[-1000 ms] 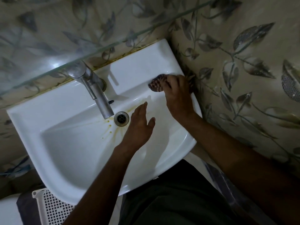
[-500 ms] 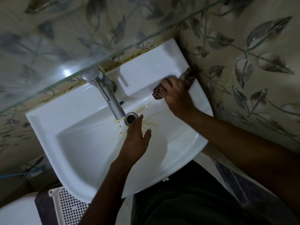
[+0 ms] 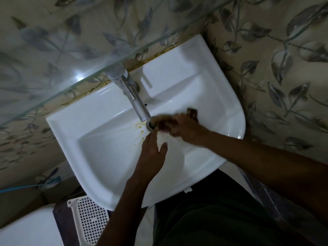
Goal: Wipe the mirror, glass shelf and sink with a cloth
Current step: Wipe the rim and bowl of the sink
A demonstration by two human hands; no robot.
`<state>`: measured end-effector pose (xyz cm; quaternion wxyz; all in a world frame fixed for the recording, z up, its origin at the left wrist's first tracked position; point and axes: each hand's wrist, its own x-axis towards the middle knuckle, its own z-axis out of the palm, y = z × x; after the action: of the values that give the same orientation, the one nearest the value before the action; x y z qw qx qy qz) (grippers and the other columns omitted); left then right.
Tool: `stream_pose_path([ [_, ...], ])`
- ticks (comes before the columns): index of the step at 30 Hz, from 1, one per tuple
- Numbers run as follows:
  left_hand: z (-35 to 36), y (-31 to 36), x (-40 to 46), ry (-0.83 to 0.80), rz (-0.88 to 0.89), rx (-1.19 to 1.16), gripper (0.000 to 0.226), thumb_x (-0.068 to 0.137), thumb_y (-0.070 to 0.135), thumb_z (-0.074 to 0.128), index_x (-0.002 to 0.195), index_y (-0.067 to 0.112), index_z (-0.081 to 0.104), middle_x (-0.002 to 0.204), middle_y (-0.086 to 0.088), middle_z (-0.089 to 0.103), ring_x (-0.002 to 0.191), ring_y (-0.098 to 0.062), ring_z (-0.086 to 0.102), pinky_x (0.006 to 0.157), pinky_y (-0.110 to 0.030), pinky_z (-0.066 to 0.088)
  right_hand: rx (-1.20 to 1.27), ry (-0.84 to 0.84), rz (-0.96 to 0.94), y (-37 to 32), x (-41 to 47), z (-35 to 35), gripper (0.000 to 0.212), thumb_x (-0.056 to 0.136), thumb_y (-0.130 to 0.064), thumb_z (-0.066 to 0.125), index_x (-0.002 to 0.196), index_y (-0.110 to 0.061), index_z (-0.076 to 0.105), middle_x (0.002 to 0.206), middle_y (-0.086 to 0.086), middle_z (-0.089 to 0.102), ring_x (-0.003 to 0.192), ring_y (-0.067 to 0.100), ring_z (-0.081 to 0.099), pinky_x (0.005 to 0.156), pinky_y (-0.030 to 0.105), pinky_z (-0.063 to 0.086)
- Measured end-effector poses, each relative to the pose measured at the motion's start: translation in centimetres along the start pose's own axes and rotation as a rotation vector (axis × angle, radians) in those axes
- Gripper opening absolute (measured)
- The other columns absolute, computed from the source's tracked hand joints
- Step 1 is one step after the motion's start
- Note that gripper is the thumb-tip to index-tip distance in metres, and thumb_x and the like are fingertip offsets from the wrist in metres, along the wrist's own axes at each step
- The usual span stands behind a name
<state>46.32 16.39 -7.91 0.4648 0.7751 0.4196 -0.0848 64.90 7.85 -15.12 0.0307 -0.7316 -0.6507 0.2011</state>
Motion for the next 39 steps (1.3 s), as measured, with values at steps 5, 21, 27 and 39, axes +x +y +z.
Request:
stream_pose_path([
  [5, 0.6, 0.2, 0.1, -0.051, 0.005, 0.004, 0.064, 0.1, 0.029, 0.052, 0.157, 0.018, 0.023, 0.159, -0.005, 0.03, 0.147, -0.021, 0.023, 0.115, -0.026, 0.017, -0.037, 0.133, -0.054, 2.2, 1.4, -2.3, 0.041, 0.082, 0.004, 0.056, 0.119, -0.006, 0.068, 0.113, 0.024, 0.062, 0.102, 0.044, 0.058, 0.09, 0.053, 0.046],
  [21, 1.4, -3.7, -1.0, -0.075, 0.004, 0.129, 0.07, 0.1, 0.032, 0.052, 0.156, 0.008, 0.019, 0.163, -0.015, 0.018, 0.15, -0.029, 0.013, 0.119, -0.038, 0.014, 0.105, 0.023, 0.26, 1.0, 0.4, -3.4, 0.032, 0.09, -0.014, 0.063, 0.12, -0.005, 0.062, 0.116, 0.023, 0.054, 0.108, 0.04, 0.051, 0.089, 0.046, 0.042],
  [27, 0.9, -5.6, -2.2, -0.036, -0.008, 0.093, 0.07, 0.098, 0.027, 0.055, 0.156, 0.008, 0.02, 0.162, -0.011, 0.02, 0.15, -0.027, 0.015, 0.118, -0.034, 0.015, 0.202, -0.259, 0.108, -5.8, -3.6, 0.2, 0.035, 0.088, -0.026, 0.068, 0.117, -0.006, 0.061, 0.119, 0.013, 0.053, 0.105, 0.032, 0.051, 0.081, 0.035, 0.038],
  [39, 0.4, -7.3, -4.4, -0.029, -0.014, 0.085, 0.07, 0.099, 0.028, 0.054, 0.157, 0.012, 0.019, 0.162, -0.009, 0.019, 0.148, -0.026, 0.017, 0.117, -0.035, 0.019, 0.231, -0.17, 0.219, -7.4, -2.9, 0.6, 0.041, 0.092, -0.014, 0.06, 0.132, -0.025, 0.061, 0.131, 0.013, 0.049, 0.118, 0.034, 0.044, 0.094, 0.039, 0.037],
])
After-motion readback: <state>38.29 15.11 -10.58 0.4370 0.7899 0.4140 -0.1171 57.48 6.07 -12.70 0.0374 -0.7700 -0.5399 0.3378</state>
